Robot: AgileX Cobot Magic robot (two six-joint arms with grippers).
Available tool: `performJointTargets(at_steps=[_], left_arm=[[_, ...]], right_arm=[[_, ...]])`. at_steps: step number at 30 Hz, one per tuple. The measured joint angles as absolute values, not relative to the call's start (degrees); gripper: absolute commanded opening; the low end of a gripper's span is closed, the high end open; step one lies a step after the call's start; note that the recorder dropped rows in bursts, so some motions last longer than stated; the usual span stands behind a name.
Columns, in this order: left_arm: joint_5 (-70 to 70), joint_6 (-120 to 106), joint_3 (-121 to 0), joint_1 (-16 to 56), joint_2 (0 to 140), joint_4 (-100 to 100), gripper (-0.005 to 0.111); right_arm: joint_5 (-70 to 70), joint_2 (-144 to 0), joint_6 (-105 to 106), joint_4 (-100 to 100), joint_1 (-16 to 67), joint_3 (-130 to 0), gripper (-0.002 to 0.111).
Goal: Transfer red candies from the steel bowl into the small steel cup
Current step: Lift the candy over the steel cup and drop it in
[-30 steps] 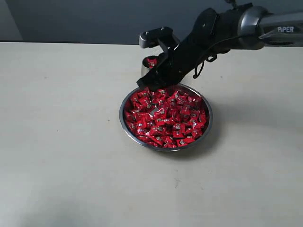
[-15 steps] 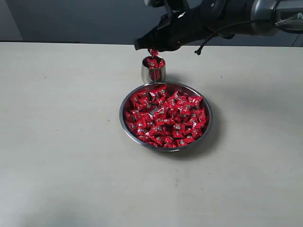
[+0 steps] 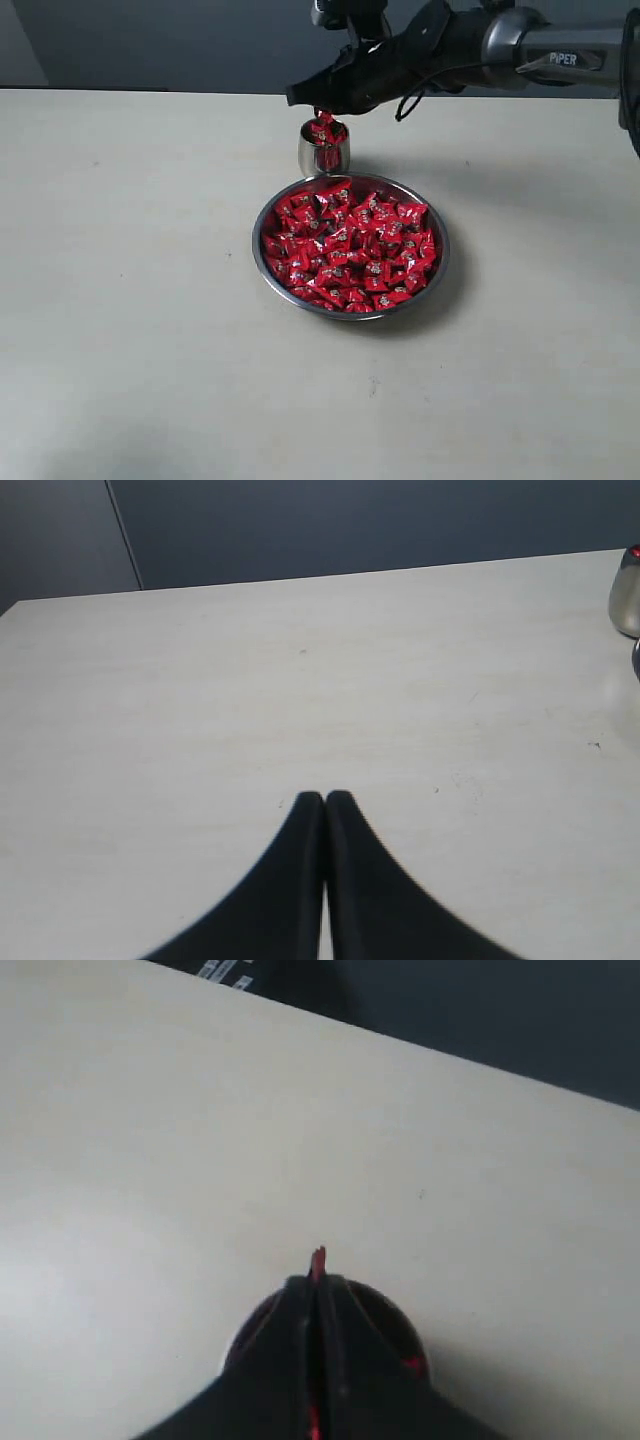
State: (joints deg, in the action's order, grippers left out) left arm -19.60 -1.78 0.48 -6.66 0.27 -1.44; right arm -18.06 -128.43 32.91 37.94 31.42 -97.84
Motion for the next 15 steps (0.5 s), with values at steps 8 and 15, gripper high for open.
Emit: performJointTargets(at_steps=[8, 15], left_arm=[[-19.6, -1.8, 0.5, -6.7, 0.3, -1.4, 0.000], [-19.6, -1.8, 0.5, -6.7, 0.3, -1.4, 0.000]], right_arm=[[-21.0, -130.6, 32.3, 39.2, 30.4, -98.1, -0.001], [-21.8, -131.4, 32.3, 39.5, 30.4, -98.2, 0.035]])
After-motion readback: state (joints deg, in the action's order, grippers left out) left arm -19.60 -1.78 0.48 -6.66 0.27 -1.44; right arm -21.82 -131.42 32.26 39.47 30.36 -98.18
